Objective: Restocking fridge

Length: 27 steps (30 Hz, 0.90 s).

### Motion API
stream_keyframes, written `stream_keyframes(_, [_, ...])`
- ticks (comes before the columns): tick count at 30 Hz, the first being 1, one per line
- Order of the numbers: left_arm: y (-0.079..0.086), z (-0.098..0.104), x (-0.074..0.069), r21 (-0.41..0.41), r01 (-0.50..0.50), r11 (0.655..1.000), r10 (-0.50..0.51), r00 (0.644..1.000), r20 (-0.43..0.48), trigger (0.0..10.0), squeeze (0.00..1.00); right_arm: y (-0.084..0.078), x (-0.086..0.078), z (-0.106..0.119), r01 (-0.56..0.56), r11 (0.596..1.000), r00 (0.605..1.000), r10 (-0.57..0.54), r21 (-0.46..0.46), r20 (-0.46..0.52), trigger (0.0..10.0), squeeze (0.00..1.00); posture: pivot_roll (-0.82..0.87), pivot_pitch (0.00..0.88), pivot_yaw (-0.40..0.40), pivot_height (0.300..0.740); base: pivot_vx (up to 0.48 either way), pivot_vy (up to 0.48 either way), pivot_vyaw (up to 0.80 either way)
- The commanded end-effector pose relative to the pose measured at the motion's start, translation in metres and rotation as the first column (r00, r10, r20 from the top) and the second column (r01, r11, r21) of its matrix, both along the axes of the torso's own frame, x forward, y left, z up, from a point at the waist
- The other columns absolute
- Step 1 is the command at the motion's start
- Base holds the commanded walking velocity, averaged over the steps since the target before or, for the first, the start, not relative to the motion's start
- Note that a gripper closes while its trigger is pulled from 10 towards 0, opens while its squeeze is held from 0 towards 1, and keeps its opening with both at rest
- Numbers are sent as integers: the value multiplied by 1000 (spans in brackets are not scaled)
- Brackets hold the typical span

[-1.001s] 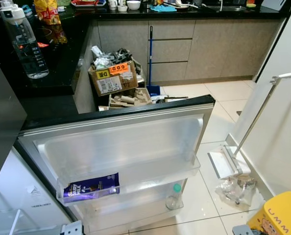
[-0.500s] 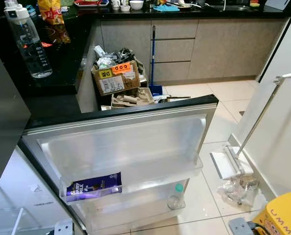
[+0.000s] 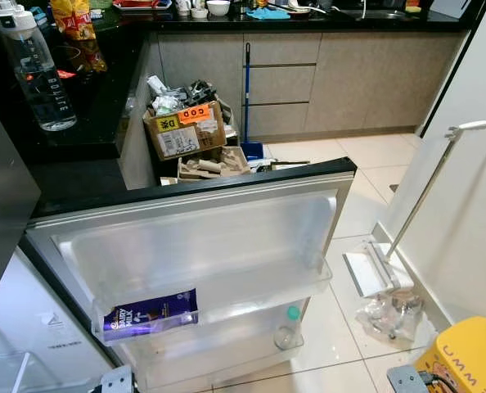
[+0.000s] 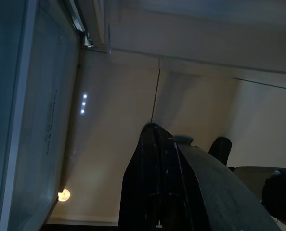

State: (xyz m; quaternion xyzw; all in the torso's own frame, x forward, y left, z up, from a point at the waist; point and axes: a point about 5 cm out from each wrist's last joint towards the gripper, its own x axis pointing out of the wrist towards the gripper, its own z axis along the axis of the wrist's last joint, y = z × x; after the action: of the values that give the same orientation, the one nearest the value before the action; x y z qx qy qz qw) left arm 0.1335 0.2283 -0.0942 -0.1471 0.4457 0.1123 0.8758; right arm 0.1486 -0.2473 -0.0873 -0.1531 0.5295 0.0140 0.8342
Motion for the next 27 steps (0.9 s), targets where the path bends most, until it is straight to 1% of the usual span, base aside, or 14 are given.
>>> stream_keyframes(1, [-4,-1,0,-6,14,1000,-14,1000,-9,10000,0,2,-1,-1,6,1000,1000,-6,0,-2,10000,0,-53,0,-33,740,0,0,0])
stream_keyframes(4, [-5,0,2,-2,44,999,-44,999,-3,10000,0,3,-5,-3,-1,1000,1000,1,0,-15,10000,0,-49,0,-32,740,0,0,0])
stream_keyframes(7, [-5,-1,0,0,56,998,-56,998,-13,10000,0,3,-13,-6,10,1000,999,-10,-3,-39,10000,0,-51,0,-32,740,0,0,0])
stream_keyframes(10, [-3,-3,-5,4,44,999,-44,998,-35,10000,0,4,-14,-7,19,1000,999,-19,1,-41,10000,0,-63,0,-25,740,0,0,0])
stream_keyframes(13, [-3,-3,-5,7,50,999,-50,998,-40,10000,0,5,-14,-7,30,1000,999,-30,4,-37,10000,0,-61,0,-19,740,0,0,0])
stream_keyframes(17, [-4,-1,0,5,46,999,-46,999,-24,10000,0,5,-10,-5,41,999,999,-41,6,-29,10000,0,-55,0,-13,740,0,0,0])
stream_keyframes(20, [-7,2,12,3,57,998,-57,998,3,10000,0,7,-6,-4,46,999,999,-46,8,-21,10000,0,-60,0,-7,740,0,0,0])
stream_keyframes(23, [-7,3,14,4,59,998,-59,998,7,10000,0,8,-4,-4,47,999,999,-47,9,-18,10000,0,-60,0,-7,740,0,0,0])
stream_keyframes(26, [-11,5,23,10,78,997,-78,997,11,10000,0,11,1,-3,44,999,999,-44,14,-8,10000,0,-69,0,2,740,0,0,0])
stream_keyframes(27, [-11,5,23,10,78,997,-78,997,11,10000,0,11,1,-3,44,999,999,-44,14,-8,10000,0,-69,0,2,740,0,0,0])
